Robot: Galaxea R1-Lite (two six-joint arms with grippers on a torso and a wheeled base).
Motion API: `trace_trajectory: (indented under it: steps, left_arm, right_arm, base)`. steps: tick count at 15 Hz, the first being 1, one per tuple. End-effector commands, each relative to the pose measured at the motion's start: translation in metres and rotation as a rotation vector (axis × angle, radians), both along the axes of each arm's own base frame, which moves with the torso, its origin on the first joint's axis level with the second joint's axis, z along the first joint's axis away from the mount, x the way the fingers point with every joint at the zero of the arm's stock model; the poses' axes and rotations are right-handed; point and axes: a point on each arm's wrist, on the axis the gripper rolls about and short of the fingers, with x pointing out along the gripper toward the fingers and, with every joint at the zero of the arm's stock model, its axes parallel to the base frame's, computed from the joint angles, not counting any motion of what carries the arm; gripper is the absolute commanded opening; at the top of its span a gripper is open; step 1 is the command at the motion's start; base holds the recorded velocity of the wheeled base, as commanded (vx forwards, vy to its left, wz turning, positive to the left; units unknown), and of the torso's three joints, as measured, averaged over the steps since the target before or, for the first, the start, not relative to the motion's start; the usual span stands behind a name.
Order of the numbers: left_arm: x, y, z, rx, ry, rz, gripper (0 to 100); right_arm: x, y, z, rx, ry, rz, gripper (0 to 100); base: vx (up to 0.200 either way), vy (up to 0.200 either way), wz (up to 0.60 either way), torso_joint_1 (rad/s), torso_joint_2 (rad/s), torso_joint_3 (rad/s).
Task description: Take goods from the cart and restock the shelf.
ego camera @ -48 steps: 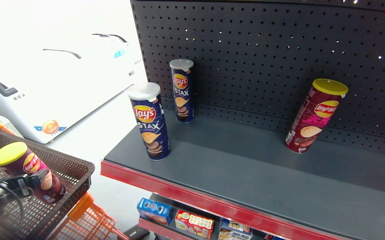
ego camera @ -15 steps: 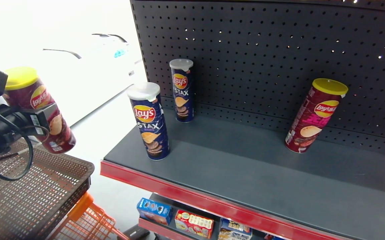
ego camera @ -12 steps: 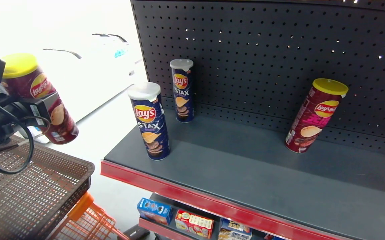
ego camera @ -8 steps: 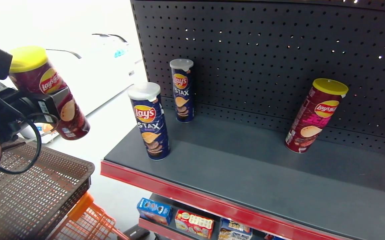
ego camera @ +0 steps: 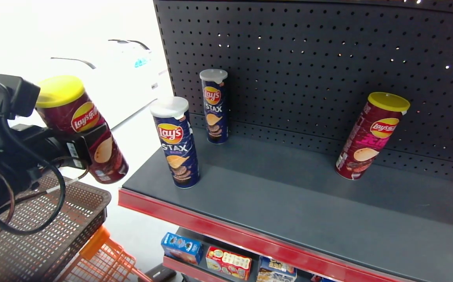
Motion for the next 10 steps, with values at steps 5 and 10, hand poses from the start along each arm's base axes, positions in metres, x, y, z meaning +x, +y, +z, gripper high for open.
trace_trajectory:
  steps: [5, 10]
  left_arm:
    - [-0.028, -0.021, -0.004, -0.007, -0.006, -0.126, 0]
    - [-0.032, -0.03, -0.009, -0.043, 0.02, -0.213, 0]
  right_arm:
    - [0.0, 0.0, 0.0, 0.0, 0.001, 0.001, 100]
    - [0.0, 0.0, 0.0, 0.0, 0.001, 0.001, 100]
  base:
    - [0.0, 0.0, 0.0, 0.0, 0.0, 0.0]
    - [0.0, 0.0, 0.0, 0.0, 0.0, 0.0]
